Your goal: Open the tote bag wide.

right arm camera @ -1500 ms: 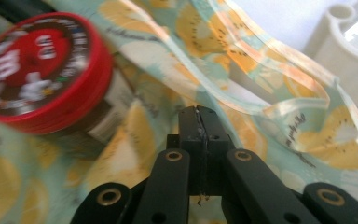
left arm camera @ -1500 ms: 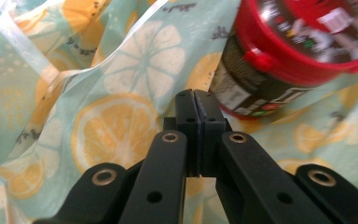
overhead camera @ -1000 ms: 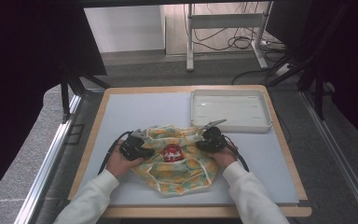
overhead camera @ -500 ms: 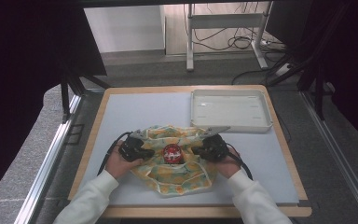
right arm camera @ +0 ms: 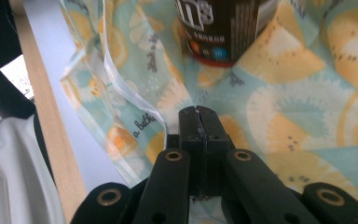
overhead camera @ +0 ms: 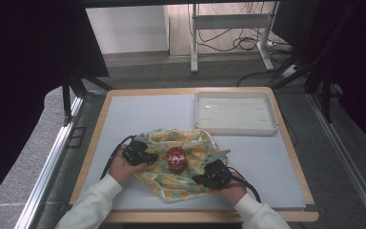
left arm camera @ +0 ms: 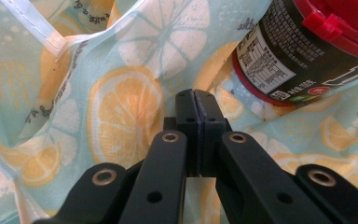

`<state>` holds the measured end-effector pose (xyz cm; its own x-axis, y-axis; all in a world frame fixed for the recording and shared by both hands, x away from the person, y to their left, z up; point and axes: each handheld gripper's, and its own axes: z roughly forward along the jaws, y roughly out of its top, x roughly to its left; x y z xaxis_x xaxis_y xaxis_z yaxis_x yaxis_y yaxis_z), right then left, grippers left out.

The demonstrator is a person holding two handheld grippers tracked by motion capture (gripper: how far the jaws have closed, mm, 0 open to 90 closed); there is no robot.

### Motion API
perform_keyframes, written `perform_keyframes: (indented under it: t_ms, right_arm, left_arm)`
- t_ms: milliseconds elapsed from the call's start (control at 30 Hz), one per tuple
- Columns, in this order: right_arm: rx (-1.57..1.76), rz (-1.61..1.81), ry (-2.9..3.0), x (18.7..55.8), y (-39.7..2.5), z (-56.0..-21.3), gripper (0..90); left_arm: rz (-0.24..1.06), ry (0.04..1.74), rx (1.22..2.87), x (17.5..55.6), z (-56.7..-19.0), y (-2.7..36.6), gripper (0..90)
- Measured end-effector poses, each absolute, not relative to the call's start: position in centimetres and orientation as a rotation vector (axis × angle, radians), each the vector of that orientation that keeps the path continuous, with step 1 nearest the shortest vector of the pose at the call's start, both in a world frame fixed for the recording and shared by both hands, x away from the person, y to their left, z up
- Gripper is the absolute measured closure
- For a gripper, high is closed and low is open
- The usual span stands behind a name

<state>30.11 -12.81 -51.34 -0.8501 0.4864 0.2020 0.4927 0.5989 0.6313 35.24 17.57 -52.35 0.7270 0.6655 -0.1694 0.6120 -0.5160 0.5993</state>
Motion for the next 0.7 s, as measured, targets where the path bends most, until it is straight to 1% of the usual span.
perform_keyframes:
  t_ms: [300,467,700]
  right_arm:
    - [-0.870,-1.104,-2.804,30.3,-12.8,-51.5,88.9]
    - [-0.881,-1.211,-2.804,30.5,-13.3,-50.0,89.0]
    - [-0.899,-1.344,-2.797,31.0,-14.0,-48.0,88.9]
  left_arm:
    - [0.112,0.964,2.263,35.2,-52.2,17.7,90.0]
    - [0.133,0.940,2.197,34.6,-50.9,18.3,90.0]
    - [0.189,0.894,2.094,32.8,-48.3,19.8,90.0]
